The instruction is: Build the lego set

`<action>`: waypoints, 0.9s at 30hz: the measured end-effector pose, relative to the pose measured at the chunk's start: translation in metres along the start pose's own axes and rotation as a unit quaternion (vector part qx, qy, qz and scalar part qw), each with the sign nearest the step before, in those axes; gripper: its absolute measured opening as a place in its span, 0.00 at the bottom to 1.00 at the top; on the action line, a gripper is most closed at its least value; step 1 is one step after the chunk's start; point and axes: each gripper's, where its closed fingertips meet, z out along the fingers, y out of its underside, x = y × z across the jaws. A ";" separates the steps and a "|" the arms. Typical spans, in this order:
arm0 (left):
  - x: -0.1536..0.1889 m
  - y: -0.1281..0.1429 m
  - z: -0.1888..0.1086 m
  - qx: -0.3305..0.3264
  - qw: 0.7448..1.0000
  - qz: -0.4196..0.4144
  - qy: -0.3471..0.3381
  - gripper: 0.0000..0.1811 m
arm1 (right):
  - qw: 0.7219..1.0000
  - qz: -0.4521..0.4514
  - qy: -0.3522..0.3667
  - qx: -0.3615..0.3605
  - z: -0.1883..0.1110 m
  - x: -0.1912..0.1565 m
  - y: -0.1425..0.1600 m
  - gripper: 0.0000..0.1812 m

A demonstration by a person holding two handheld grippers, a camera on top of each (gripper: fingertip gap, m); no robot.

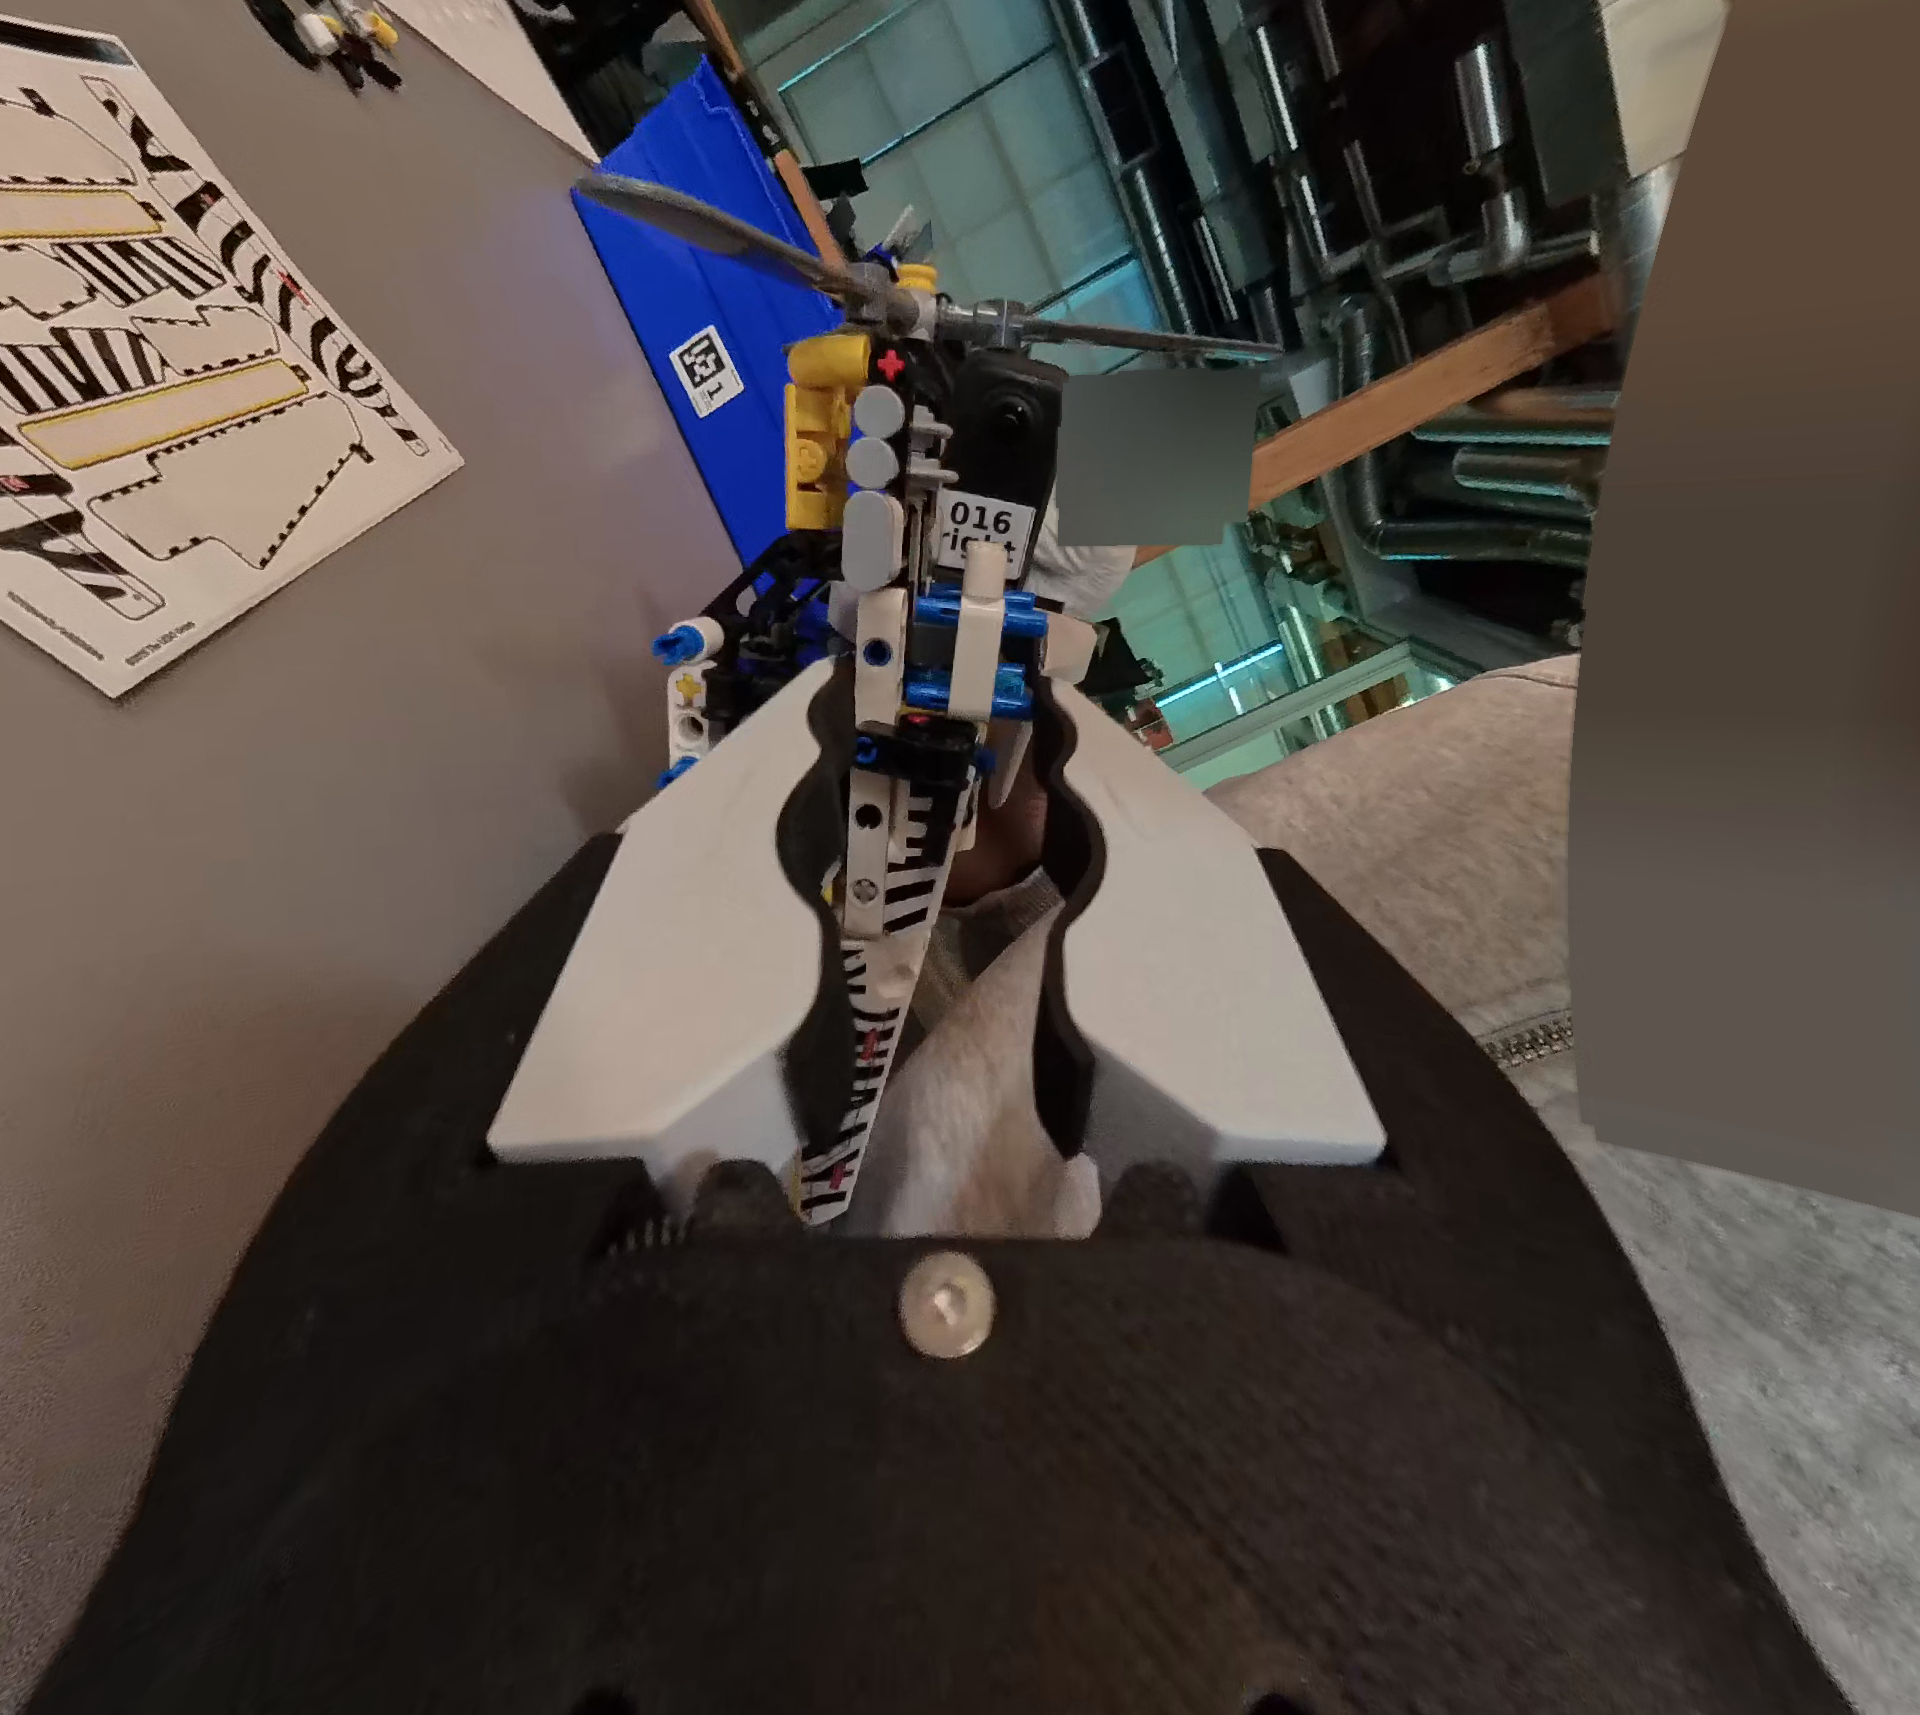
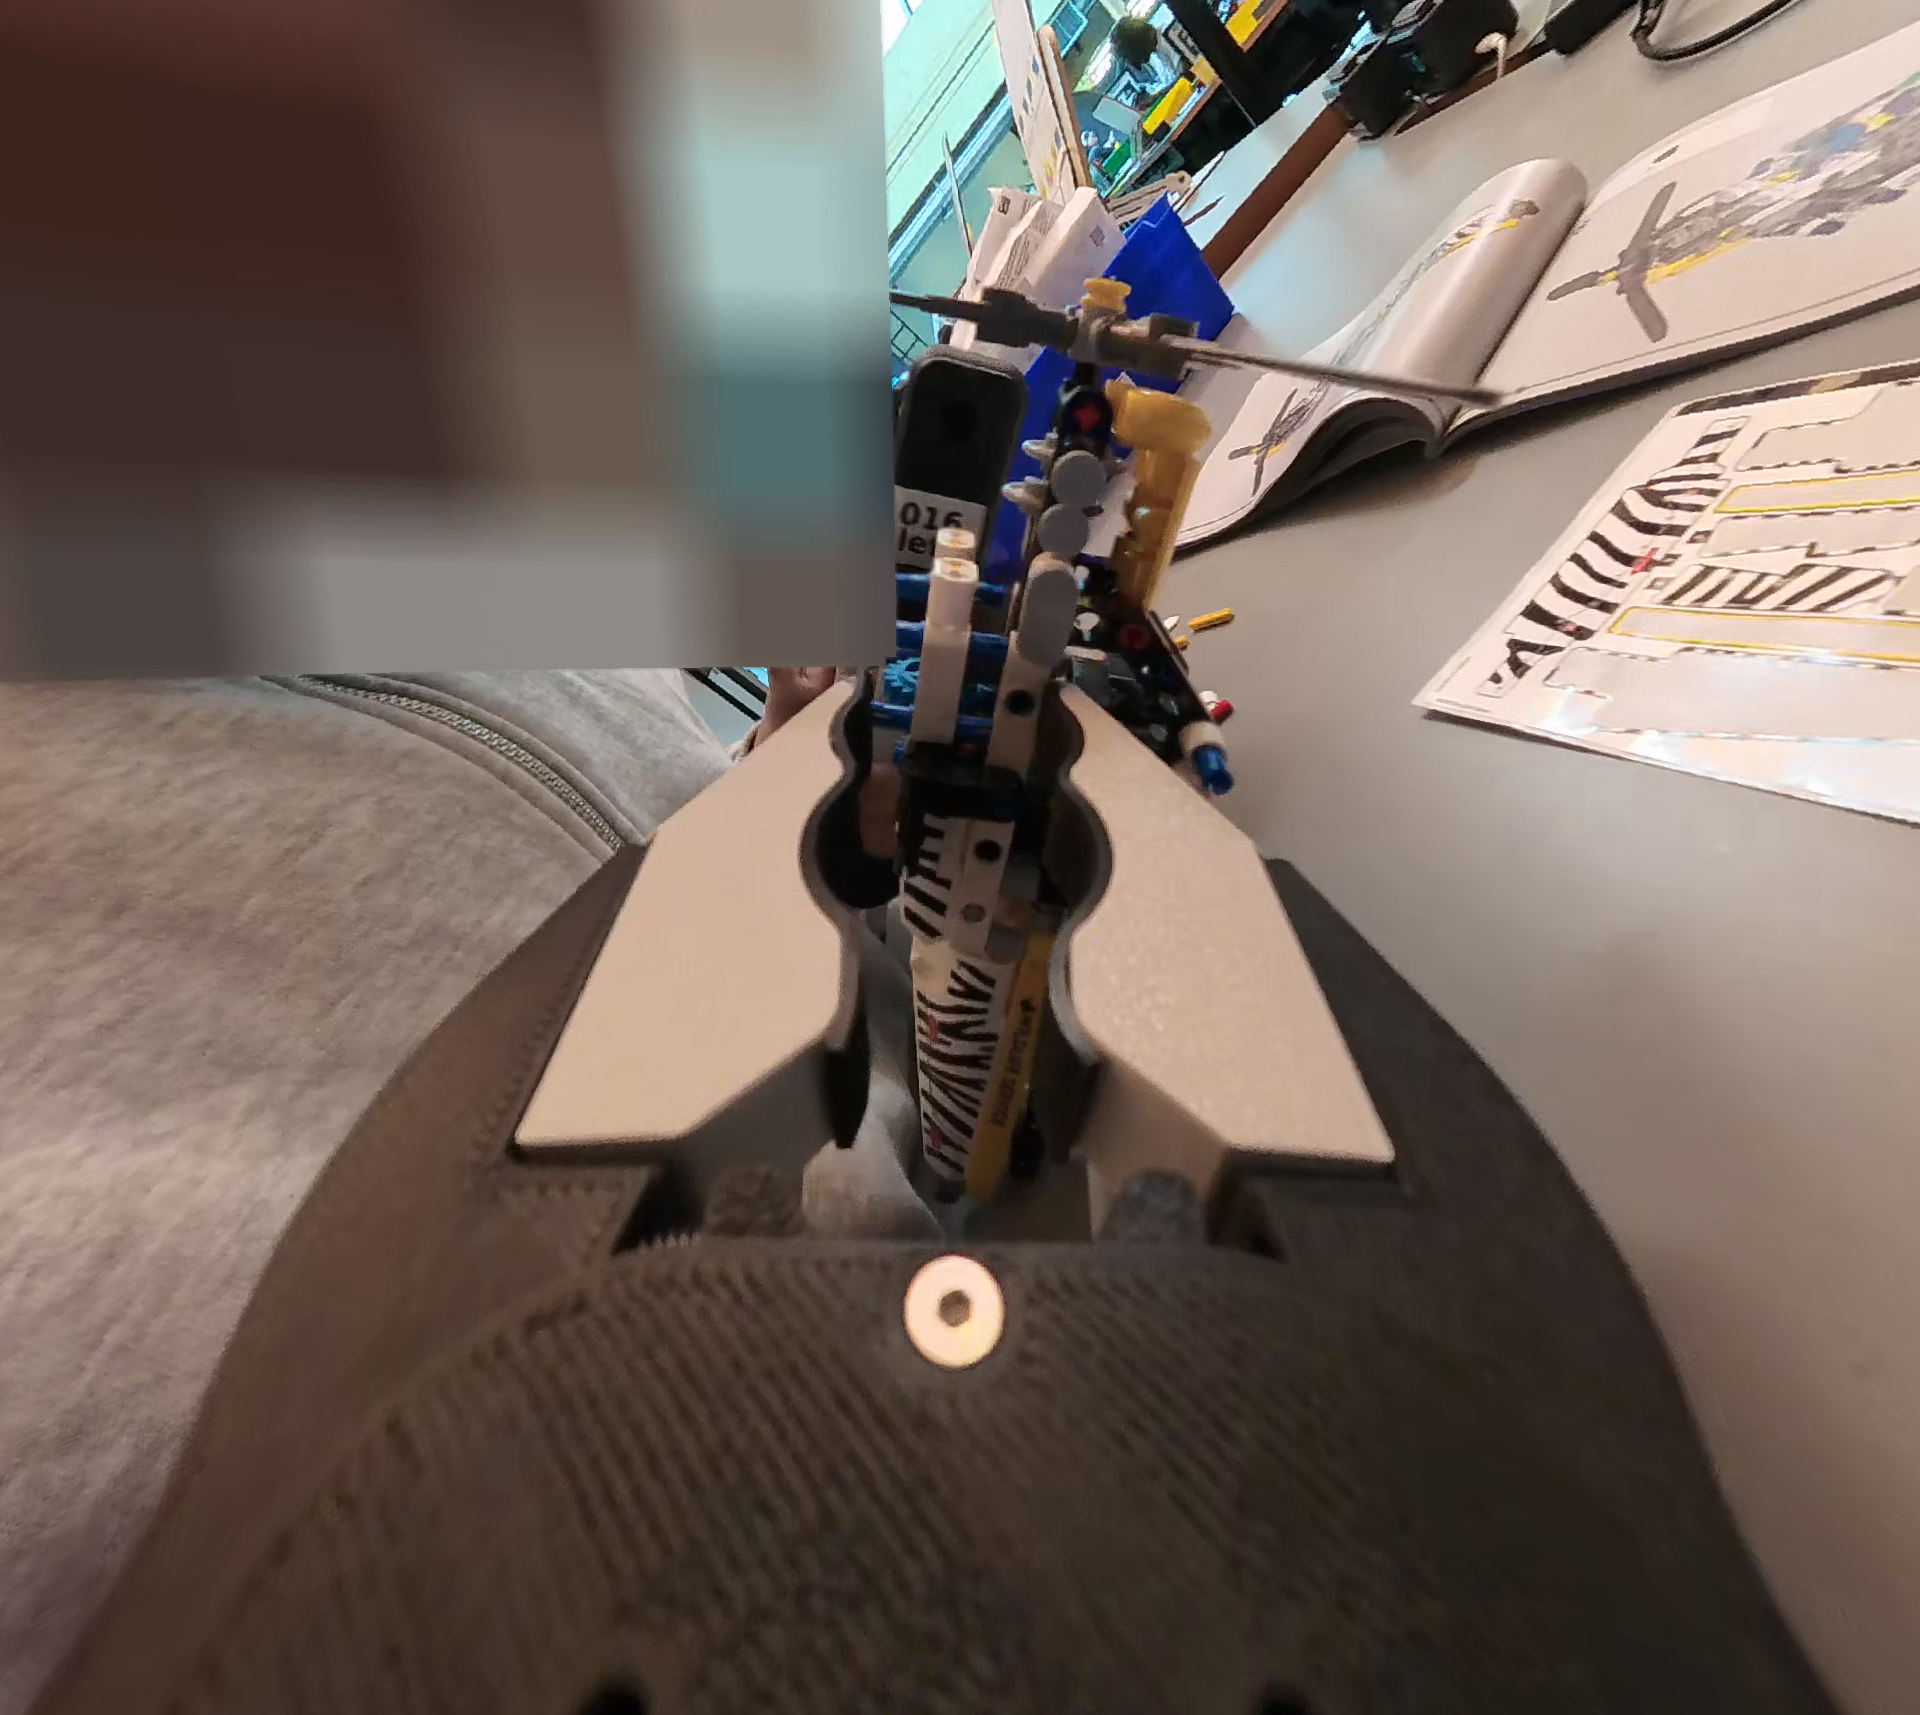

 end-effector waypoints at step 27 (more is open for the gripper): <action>0.005 -0.010 -0.003 0.021 0.999 0.036 0.001 0.16 | 0.998 -0.053 0.014 -0.044 0.009 -0.006 0.006 0.17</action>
